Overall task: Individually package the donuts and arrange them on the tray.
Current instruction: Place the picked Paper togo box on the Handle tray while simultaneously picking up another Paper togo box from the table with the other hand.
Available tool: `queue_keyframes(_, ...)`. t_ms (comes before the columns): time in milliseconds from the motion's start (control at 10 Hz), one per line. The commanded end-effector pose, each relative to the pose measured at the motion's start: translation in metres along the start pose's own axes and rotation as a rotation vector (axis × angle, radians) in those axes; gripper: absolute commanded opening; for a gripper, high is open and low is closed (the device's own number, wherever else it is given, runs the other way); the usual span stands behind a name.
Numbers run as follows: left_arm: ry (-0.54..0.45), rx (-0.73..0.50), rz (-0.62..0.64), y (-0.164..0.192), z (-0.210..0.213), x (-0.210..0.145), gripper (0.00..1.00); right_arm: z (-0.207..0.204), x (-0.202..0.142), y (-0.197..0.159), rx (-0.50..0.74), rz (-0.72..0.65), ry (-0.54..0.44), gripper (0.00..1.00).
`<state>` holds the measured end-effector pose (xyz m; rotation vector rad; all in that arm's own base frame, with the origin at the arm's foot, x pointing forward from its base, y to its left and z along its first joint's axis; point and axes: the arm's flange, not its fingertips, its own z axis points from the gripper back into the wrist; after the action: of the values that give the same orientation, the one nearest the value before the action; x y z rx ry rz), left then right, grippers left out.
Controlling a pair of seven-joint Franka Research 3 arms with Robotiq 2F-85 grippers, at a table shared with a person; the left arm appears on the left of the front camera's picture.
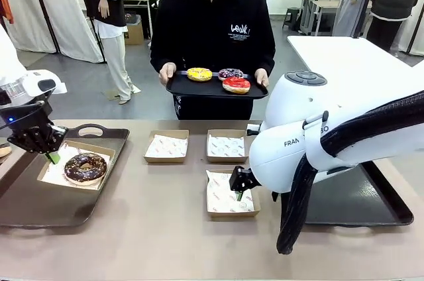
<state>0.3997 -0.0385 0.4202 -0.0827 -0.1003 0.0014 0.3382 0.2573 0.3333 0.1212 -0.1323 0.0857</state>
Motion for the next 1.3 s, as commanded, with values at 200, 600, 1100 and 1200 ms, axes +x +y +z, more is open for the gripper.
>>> queue_keyframes(200, -0.02, 0.02, -0.004, -0.002, -0.005, -0.011, 0.01, -0.011, 0.001, 0.004, 0.037, 0.02, 0.005, 1.0)
queue_keyframes(600, -0.015, 0.077, -0.014, 0.006, -0.009, -0.018, 0.01, -0.019, 0.002, 0.01, 0.067, 0.055, -0.02, 1.0)
queue_keyframes(1100, 0.02, 0.109, 0.04, 0.011, -0.019, -0.014, 0.01, -0.021, 0.003, 0.01, 0.075, 0.056, -0.011, 1.0)
queue_keyframes(1200, 0.032, 0.111, 0.041, 0.012, -0.025, -0.014, 0.01, -0.022, 0.003, 0.01, 0.076, 0.057, -0.014, 1.0)
